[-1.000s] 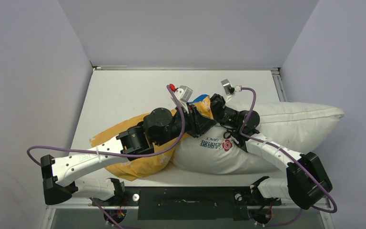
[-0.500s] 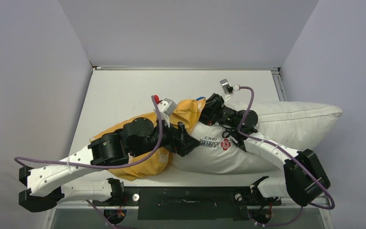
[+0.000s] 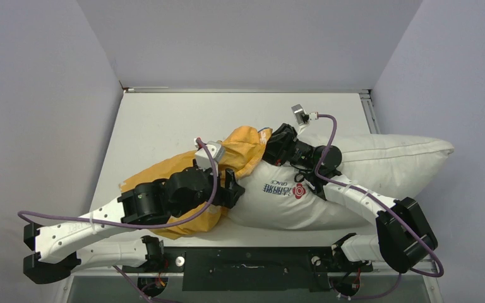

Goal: Put the pillow into the pillowcase
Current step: Stuff the pillow into the pillowcase.

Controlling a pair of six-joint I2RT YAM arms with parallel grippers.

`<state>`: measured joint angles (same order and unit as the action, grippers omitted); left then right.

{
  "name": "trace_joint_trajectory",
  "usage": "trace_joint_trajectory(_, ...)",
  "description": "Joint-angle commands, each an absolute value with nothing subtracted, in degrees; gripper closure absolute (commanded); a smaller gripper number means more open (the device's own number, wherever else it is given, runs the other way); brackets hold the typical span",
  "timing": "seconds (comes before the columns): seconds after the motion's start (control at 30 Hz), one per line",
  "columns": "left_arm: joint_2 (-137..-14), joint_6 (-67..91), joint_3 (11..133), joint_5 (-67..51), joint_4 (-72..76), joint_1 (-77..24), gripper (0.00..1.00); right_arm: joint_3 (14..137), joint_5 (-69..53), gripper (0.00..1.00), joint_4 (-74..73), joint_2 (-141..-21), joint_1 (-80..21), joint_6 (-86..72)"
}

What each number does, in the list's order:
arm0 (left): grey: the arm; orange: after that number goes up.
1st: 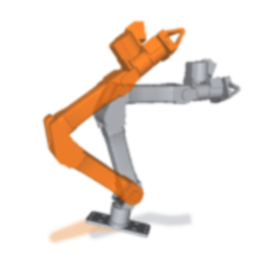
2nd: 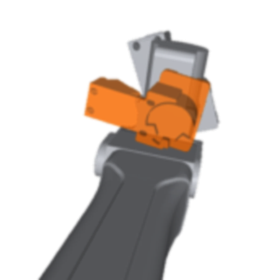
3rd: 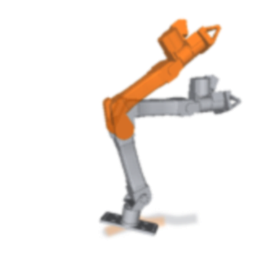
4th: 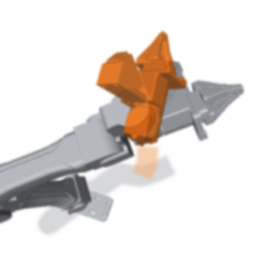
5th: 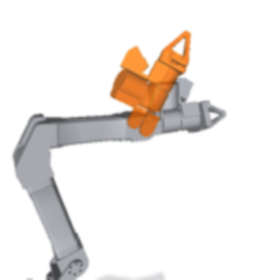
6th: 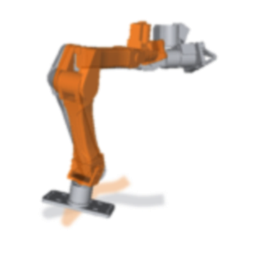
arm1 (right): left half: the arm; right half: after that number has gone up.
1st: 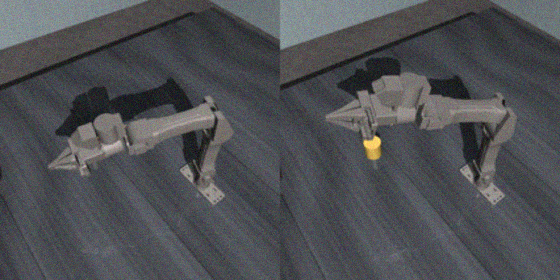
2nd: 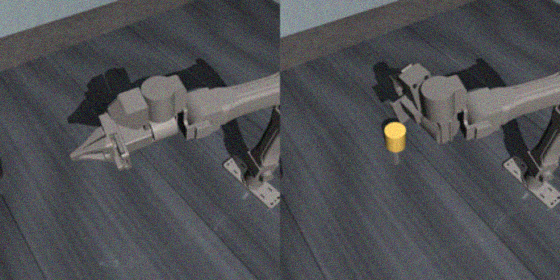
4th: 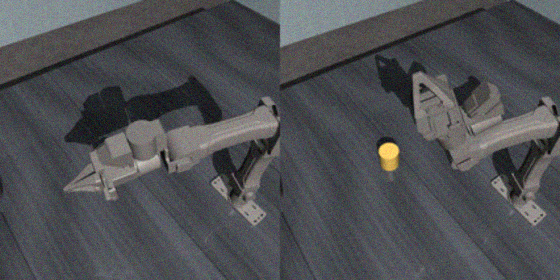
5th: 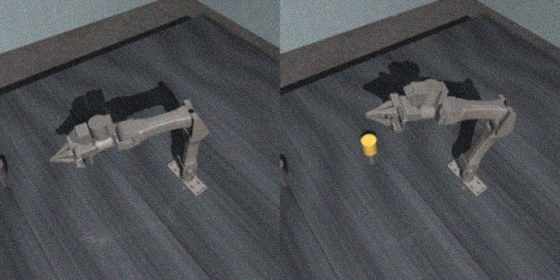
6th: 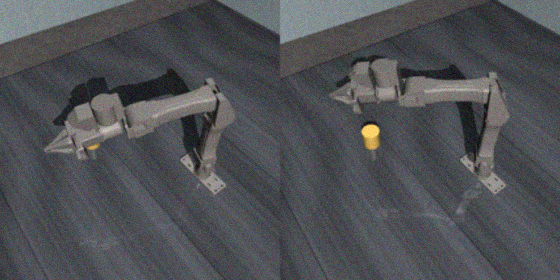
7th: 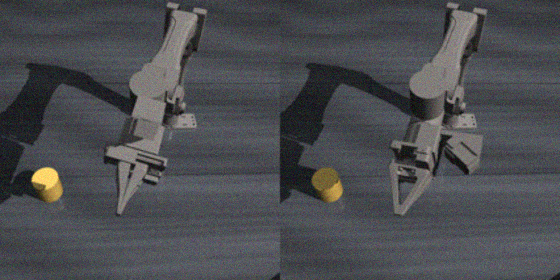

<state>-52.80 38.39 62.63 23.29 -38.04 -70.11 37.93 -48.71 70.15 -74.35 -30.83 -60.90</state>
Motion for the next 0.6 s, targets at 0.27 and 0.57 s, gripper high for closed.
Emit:
trace_joint_trajectory(0.27,-55.46,32.21,66.02,18.07,-22.87,-72.36,0.84,39.85,-45.74,0.95,65.26,-71.91,-30.32,-57.15)
trace_joint_trajectory(0.57,-57.37,31.07,70.58,22.32,-27.63,-83.91,0.84,40.14,-44.11,0.95,63.23,-71.65,-30.23,-56.16)
